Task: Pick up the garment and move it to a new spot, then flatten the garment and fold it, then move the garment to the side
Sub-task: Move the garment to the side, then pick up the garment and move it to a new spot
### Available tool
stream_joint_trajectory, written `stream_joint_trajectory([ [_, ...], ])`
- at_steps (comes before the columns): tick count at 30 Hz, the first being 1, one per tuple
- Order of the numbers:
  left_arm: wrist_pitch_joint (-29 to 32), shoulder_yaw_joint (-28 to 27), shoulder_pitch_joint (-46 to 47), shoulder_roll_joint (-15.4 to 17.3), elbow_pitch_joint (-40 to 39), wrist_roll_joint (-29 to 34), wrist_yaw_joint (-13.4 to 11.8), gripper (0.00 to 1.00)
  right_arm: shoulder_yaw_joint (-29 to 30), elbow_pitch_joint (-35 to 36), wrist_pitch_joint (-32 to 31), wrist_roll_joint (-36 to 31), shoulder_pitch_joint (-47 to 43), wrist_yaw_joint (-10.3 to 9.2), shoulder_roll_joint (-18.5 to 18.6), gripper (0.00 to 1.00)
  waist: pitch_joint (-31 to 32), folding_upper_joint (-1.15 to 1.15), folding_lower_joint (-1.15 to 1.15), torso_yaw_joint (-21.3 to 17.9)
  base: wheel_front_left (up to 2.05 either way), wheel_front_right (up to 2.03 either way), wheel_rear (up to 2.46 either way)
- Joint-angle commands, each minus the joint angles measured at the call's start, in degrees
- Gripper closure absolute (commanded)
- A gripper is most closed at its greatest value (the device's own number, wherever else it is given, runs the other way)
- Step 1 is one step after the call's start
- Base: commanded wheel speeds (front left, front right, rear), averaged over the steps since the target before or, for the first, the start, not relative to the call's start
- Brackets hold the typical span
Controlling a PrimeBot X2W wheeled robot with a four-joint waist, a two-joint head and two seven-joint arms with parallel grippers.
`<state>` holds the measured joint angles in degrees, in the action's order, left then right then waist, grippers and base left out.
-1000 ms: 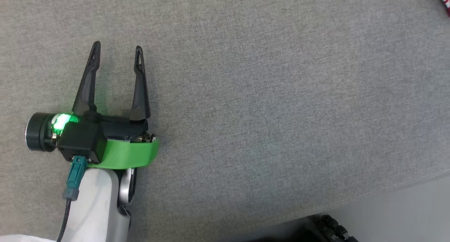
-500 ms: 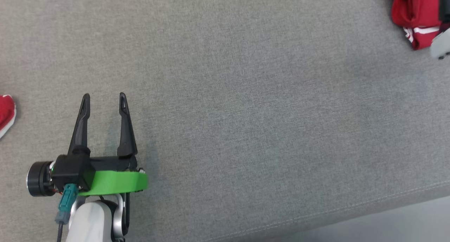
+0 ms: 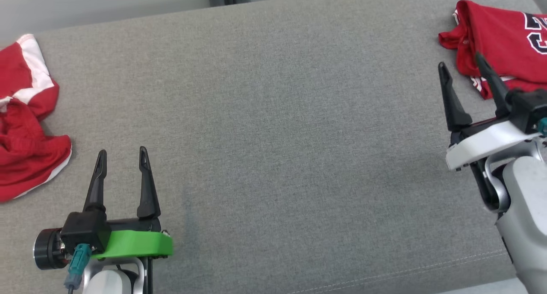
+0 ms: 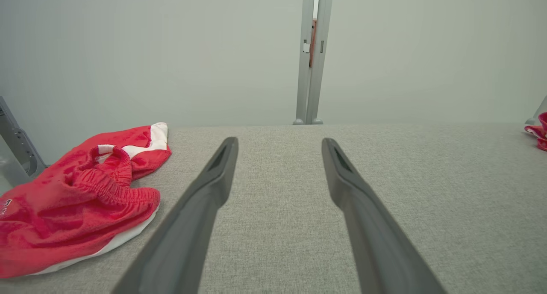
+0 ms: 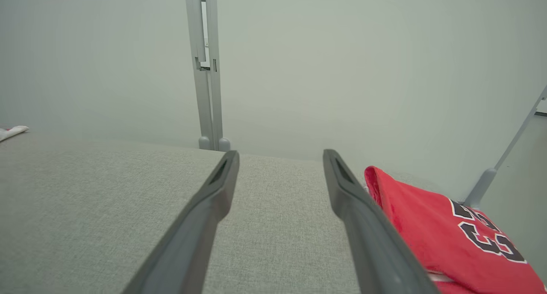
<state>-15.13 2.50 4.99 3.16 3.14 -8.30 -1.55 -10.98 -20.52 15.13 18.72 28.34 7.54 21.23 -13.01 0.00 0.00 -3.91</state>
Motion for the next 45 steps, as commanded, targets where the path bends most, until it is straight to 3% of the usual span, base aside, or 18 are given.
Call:
stream_joint_trajectory([
  [1, 0.01, -0.19, -1.14, 0.0, 0.43, -0.69, 0.21, 0.0, -0.37, 0.57, 0.0, 0.68, -1.91, -0.12, -0.57, 0.0, 2.71, 0.0, 0.0, 1.01, 0.0, 0.0, 0.0],
  [15, 0.01, -1.54, -3.19, -0.17, 4.49, -0.9, 1.58, 0.0, 2.71, 7.45, 0.0, 0.2, -16.95, -0.11, -7.23, 0.0, 7.33, 0.0, 0.0, 2.96, 0.0, 0.0, 0.0],
  [29, 0.01, -1.62, -3.54, -0.23, 5.6, -1.32, 2.34, 0.0, 6.64, 11.25, 0.0, -1.85, -24.11, -0.11, -12.5, 0.0, 8.49, 0.0, 0.0, 3.5, 0.0, 0.0, 0.0],
  [45, 0.01, -1.75, -3.41, -0.22, 6.07, -1.1, 2.49, 0.0, 6.38, 11.05, 0.0, -2.35, -24.48, -0.11, -13.41, 0.0, 8.65, 0.0, 0.0, 3.14, 0.0, 0.0, 0.0],
])
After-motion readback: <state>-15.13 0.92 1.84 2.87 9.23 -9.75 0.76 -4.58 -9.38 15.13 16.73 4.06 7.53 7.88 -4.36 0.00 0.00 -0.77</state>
